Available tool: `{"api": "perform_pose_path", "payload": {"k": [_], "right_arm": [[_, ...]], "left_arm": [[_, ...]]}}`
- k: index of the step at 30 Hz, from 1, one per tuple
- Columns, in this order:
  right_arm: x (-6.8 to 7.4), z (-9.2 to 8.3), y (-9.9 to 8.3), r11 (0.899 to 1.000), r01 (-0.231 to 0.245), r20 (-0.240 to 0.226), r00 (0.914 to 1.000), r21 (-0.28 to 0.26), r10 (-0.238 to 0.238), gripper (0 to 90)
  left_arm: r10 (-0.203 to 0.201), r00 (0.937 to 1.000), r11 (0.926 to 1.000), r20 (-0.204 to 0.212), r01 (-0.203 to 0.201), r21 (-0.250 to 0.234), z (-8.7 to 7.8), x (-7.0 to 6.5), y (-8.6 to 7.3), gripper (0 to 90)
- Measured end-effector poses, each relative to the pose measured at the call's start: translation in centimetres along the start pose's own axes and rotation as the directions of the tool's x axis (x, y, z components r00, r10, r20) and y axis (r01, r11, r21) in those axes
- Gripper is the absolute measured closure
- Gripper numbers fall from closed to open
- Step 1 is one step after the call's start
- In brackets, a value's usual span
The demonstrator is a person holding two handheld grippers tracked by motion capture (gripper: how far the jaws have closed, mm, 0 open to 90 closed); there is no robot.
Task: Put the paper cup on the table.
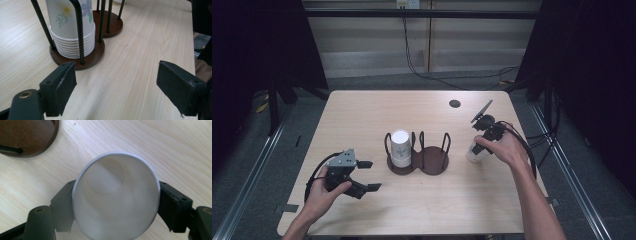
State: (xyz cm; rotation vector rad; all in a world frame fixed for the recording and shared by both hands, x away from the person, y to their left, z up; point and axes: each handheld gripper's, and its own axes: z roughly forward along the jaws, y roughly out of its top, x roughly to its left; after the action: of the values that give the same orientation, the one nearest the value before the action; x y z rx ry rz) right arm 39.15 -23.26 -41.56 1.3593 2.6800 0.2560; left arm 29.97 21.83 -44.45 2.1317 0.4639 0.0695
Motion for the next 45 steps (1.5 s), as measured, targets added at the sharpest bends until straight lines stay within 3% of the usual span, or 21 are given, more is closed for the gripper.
{"api": "perform_pose_path", "payload": {"k": [16,22,26,32,41,43,45], "right_arm": [[0.6,1.2,0.9,0.999,-0.012,0.031,0.9994,-0.043,0.013,20.3],[0.3,1.5,0.6,0.997,-0.051,-0.011,0.9987,-0.065,0.051,17.1],[0.2,1.5,0.6,0.993,-0.062,-0.022,0.9979,-0.099,0.060,14.9],[0.3,1.2,0.6,0.985,-0.074,0.000,0.9972,-0.157,0.075,14.6],[0.1,0.0,0.1,0.950,-0.115,-0.009,0.9930,-0.289,0.117,15.4],[0.0,-0.7,-0.4,0.928,-0.132,0.011,0.9893,-0.348,0.145,15.5],[-0.2,-1.1,-0.9,0.905,-0.157,-0.033,0.9871,-0.396,0.157,15.9]], "left_arm": [[-0.001,1.0000,0.9999,0.006,0.001,0.014,0.2,0.2,-0.2,16.0],[-0.005,1.0000,0.9999,0.001,0.005,0.011,0.1,0.3,-0.3,16.0],[-0.009,1.0000,0.9999,-0.001,0.009,0.014,0.2,0.3,-0.3,16.0],[-0.008,1.0000,0.9998,0.005,0.008,0.020,0.3,0.3,-0.4,16.0],[-0.012,0.9999,0.9997,0.011,0.011,0.022,0.9,0.4,-0.5,16.1],[-0.005,1.0000,0.9999,-0.005,0.005,0.011,0.8,0.3,-0.4,16.3],[0.003,0.9999,1.0000,-0.010,-0.003,0.006,0.5,0.3,-0.4,16.3]]}}
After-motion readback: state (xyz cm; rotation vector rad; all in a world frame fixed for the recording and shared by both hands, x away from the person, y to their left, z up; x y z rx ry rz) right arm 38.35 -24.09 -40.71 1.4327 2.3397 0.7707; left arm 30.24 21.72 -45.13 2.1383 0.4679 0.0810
